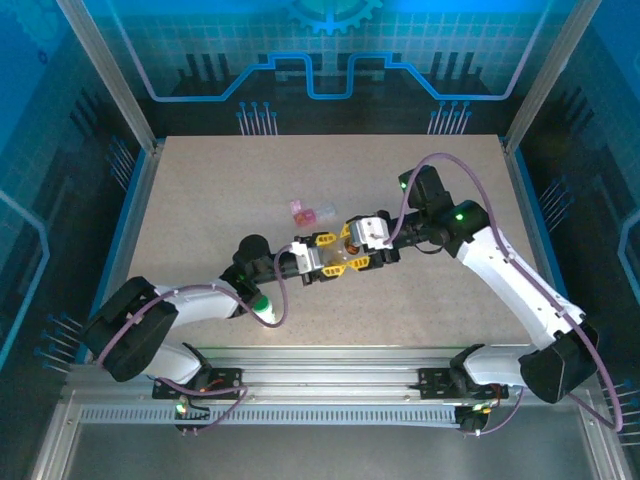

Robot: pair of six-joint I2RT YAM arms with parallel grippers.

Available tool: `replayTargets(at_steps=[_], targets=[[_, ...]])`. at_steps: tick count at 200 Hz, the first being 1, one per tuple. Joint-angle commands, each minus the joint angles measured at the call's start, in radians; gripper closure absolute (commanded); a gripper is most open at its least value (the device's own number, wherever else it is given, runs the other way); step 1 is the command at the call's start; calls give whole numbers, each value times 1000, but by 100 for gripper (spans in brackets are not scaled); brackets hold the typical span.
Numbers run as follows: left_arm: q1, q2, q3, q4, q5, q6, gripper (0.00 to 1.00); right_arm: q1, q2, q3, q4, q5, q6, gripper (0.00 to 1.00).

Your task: Sort the pills into containers

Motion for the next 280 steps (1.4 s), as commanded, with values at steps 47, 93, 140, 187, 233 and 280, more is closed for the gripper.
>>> replayTargets(at_steps=[47, 93, 140, 187, 233, 280], targets=[[5, -35, 0, 33, -24, -6, 100, 24, -19, -52, 48, 172, 265, 79], [5, -32, 26, 68, -168, 60, 100, 81, -37, -177, 290, 435, 951, 80], [-32, 12, 45, 128, -262, 102, 100, 95, -30, -237, 413, 744, 1643, 77], [-99, 43, 9, 145, -332, 154, 100, 109, -84, -358, 666, 845, 1937, 63], [-105, 63, -25, 179, -348, 145, 100, 106, -69, -291, 655, 800, 1880, 45], [-96, 89, -42, 217, -338, 116, 100, 87, -154, -235, 599, 751, 1634, 38]])
